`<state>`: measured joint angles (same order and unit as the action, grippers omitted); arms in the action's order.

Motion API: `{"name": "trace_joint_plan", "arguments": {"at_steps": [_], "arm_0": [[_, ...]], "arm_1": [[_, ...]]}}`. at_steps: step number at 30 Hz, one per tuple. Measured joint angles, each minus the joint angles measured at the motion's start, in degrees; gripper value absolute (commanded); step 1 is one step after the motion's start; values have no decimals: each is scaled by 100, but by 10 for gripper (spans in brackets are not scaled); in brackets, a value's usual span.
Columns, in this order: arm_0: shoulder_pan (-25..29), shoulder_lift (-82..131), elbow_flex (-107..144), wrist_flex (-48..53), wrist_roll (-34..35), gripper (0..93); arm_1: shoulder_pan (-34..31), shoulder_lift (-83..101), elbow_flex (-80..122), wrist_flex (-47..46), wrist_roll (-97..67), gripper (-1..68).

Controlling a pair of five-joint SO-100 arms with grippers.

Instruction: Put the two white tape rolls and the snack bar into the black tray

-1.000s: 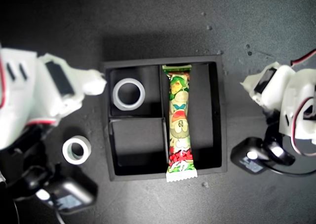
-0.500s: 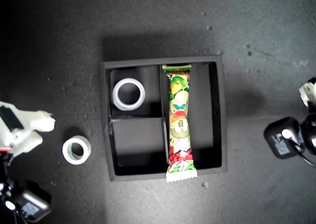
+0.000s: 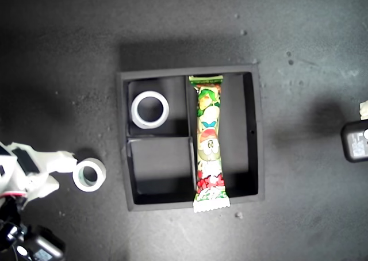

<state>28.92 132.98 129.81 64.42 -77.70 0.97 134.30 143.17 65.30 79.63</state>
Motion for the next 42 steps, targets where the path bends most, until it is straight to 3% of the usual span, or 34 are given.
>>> {"name": "trace_joint_plan", "arguments": {"at_steps": [10, 15, 21, 42], "arm_0": [[483, -879, -167, -308, -9, 147], [492, -1283, -308, -545, 193, 148], [483, -1749, -387, -773, 290, 149], [299, -3278, -756, -1266, 448, 139]], "arm_1": [[44, 229, 1187, -1063, 431, -3], [88, 1925, 2707, -1679, 668, -3], [272, 4430, 3454, -888, 721, -3], [123, 4685, 3507, -149, 677, 9]]}}
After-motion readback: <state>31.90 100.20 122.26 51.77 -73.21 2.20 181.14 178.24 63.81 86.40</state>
